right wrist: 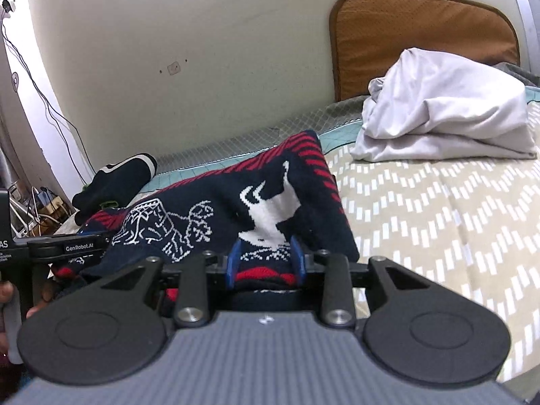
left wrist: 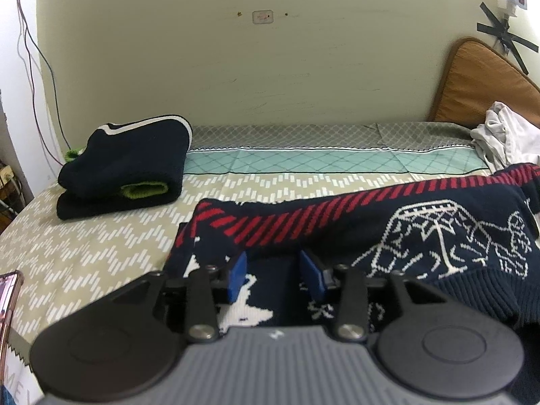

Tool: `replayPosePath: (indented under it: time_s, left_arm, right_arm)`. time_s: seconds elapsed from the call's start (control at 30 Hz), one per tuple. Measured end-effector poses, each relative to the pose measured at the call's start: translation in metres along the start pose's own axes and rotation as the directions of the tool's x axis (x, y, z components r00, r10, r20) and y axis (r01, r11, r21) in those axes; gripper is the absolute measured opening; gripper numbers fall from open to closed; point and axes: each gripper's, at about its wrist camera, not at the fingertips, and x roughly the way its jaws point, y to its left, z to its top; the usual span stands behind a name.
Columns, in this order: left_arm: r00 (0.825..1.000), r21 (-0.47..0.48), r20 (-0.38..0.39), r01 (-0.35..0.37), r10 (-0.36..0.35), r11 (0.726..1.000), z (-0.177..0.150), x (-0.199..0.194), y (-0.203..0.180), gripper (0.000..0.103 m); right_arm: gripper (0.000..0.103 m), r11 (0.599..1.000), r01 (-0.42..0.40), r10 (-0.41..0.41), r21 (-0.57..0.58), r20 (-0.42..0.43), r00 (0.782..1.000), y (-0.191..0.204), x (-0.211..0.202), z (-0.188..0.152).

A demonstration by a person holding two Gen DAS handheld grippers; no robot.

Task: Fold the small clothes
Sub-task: 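Lay the folded sweater on the bed and open both grippers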

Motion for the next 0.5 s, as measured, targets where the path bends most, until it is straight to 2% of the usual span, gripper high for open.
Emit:
replayPosePath:
  time_s: [0.33, 0.5]
  left_arm:
    - [0.999, -0.008, -0.025, -0.033, 0.033, 0.999, 0.000, -0.007, -0.003, 0.047]
    - [0.998, -0.021, -0.038, -0.048, 0.047, 0.999, -0.002, -0.014, -0.002, 0.059]
  right_arm:
    - [0.045, 0.999, 0.001, 0.000, -0.037, 0.028, 1.000, 0.007, -0.006, -0.003]
    - [0.050, 0.999, -0.003, 0.006, -0.052, 0.046, 0.999, 0.009, -0.009, -0.004]
